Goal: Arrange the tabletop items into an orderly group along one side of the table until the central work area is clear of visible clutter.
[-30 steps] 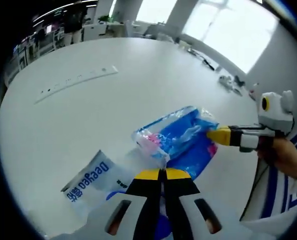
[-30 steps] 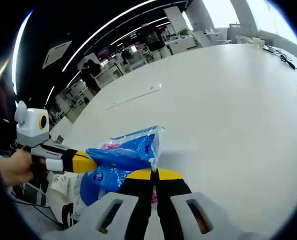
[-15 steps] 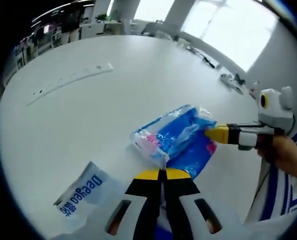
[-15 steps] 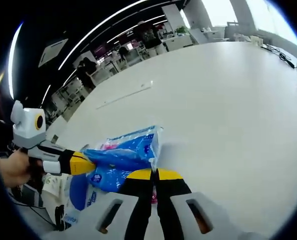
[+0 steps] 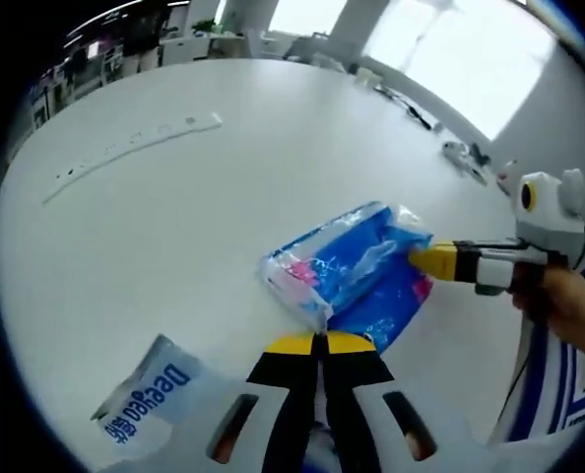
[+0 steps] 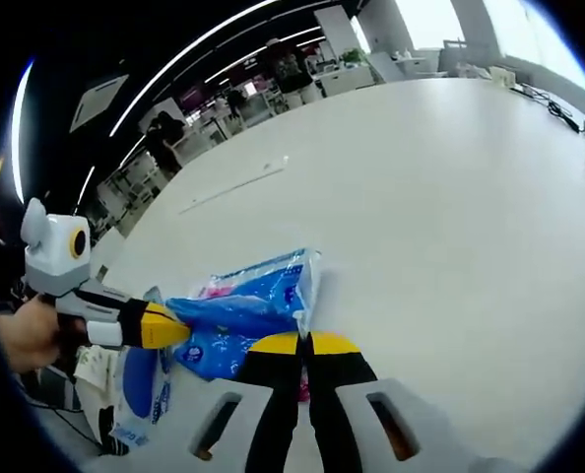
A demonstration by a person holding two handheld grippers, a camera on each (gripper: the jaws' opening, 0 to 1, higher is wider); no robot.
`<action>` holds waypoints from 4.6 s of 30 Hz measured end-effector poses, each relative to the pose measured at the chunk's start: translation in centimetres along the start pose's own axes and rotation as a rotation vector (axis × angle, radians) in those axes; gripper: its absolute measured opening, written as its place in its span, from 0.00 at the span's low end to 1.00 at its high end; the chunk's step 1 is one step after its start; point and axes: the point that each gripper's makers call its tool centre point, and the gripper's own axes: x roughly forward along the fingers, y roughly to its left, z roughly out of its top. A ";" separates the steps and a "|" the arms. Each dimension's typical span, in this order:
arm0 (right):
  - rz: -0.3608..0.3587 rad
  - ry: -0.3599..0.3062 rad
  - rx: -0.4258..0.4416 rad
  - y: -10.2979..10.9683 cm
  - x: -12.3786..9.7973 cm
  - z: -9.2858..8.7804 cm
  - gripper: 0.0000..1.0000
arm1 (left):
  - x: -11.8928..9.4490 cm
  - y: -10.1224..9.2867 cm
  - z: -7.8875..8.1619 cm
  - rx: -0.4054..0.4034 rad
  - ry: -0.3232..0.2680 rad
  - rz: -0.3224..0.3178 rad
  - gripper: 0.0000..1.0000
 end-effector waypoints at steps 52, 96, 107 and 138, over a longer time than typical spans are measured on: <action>0.040 -0.091 -0.086 5.5 -6.5 0.0 0.58 | -6.0 0.8 3.4 0.083 -0.131 0.069 0.86; 0.176 -0.023 0.103 13.3 -7.9 -3.4 0.48 | -13.9 6.9 1.1 0.198 -0.057 0.071 0.75; 0.208 -0.021 0.209 15.2 -9.0 -4.9 0.47 | -13.5 7.2 0.4 0.332 0.000 0.010 0.75; 0.259 0.115 0.661 18.9 -10.1 -10.1 0.46 | -9.6 7.8 -0.6 0.253 0.052 -0.124 0.73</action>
